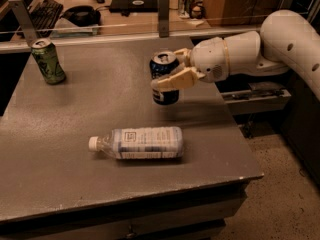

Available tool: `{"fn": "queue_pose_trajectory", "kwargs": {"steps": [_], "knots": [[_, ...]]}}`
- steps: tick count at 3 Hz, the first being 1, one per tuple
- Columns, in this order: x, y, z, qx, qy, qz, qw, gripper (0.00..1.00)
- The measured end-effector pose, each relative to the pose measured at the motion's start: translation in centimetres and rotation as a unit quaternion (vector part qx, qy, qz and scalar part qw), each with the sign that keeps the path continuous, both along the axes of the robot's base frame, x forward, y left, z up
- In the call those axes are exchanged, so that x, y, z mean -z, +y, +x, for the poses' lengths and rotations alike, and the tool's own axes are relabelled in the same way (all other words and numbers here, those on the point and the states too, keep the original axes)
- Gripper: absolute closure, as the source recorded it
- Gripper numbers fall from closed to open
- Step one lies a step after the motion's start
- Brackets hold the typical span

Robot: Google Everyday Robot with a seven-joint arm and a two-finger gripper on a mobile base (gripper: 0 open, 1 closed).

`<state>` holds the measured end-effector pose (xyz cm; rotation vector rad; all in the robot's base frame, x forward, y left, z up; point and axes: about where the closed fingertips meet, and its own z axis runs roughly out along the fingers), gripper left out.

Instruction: Move pepsi can near blue plastic bottle

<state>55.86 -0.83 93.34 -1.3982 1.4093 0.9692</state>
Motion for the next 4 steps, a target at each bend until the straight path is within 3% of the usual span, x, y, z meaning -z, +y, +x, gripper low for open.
{"fn": "queue_pose_trajectory", "kwargs": {"steps": [2,3,4], "knots": [[3.1,-0.3,-4.4,-0.08,0.023,0.003,0.9965,0.58],[3.9,-0.5,-5.5,-0.101,0.026,0.003,0.9945,0.35],[4.4,-0.7,-6.4,-0.115,0.026,0.004,0.993,0.05]]}}
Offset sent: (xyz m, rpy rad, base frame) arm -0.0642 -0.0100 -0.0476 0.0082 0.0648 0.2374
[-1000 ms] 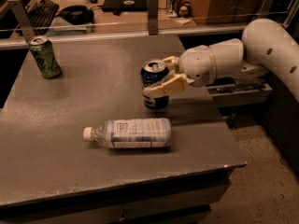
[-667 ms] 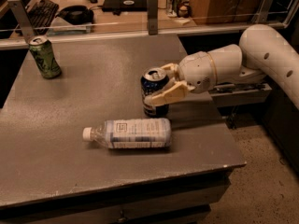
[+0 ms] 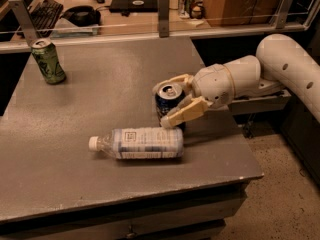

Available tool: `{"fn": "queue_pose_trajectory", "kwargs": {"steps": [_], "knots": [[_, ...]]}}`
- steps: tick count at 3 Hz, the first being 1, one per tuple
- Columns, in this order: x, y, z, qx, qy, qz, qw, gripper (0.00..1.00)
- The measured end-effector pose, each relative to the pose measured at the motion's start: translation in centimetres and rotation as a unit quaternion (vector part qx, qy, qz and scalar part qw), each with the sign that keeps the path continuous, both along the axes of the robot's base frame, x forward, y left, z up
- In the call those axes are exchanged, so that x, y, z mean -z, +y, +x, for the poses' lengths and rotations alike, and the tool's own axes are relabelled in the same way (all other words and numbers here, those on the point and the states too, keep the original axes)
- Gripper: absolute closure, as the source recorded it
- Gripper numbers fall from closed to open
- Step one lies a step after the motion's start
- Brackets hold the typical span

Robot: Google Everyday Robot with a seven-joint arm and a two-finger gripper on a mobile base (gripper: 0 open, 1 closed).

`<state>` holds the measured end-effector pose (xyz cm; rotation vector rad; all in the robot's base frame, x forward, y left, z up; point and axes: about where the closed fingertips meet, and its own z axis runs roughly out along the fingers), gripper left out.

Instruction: Move pepsi can near blue plastic bottle

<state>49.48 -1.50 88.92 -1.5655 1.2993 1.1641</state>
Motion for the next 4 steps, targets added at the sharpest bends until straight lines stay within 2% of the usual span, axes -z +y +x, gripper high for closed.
{"fn": "queue_pose_trajectory", "kwargs": {"steps": [1,2,3,4], "knots": [[0.1,-0.1,-0.2,-0.004,0.0,0.0,1.0,0.0],[0.1,-2.2,0.9,0.02,-0.009,-0.005,0.9998,0.0],[-0.5,-7.7,3.6,0.079,-0.034,-0.023,0.996,0.0],[-1.8,-14.8,6.6,0.162,-0.061,-0.047,0.9838,0.0]]}}
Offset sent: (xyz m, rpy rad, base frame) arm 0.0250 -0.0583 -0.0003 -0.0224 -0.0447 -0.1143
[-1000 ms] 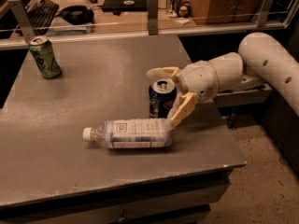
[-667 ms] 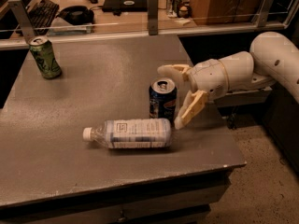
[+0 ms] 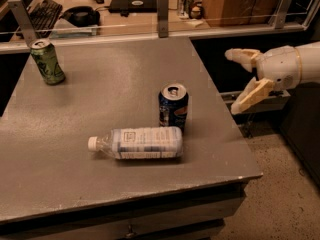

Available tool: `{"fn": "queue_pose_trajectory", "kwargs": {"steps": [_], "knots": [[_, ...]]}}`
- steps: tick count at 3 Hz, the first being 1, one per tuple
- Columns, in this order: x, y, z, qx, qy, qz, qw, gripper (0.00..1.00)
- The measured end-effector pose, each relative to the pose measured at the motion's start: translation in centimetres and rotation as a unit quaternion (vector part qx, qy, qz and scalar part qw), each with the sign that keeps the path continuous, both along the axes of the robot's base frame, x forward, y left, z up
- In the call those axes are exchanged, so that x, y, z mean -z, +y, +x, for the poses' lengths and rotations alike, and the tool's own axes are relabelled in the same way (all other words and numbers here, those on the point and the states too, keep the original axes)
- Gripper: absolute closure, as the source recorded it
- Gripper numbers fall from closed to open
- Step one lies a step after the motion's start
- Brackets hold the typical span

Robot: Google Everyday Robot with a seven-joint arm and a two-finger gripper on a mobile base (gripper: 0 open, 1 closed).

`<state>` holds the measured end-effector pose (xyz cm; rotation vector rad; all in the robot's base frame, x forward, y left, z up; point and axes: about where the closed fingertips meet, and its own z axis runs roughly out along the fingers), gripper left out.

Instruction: Move pepsi can near blue plastic bottle

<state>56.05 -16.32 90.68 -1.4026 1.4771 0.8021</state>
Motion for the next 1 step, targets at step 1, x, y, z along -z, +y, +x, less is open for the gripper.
{"fn": "queue_pose_trajectory", "kwargs": {"steps": [1], "knots": [[-0.72,-0.45,0.48,0.006,-0.009,0.0,0.9999,0.0]]}}
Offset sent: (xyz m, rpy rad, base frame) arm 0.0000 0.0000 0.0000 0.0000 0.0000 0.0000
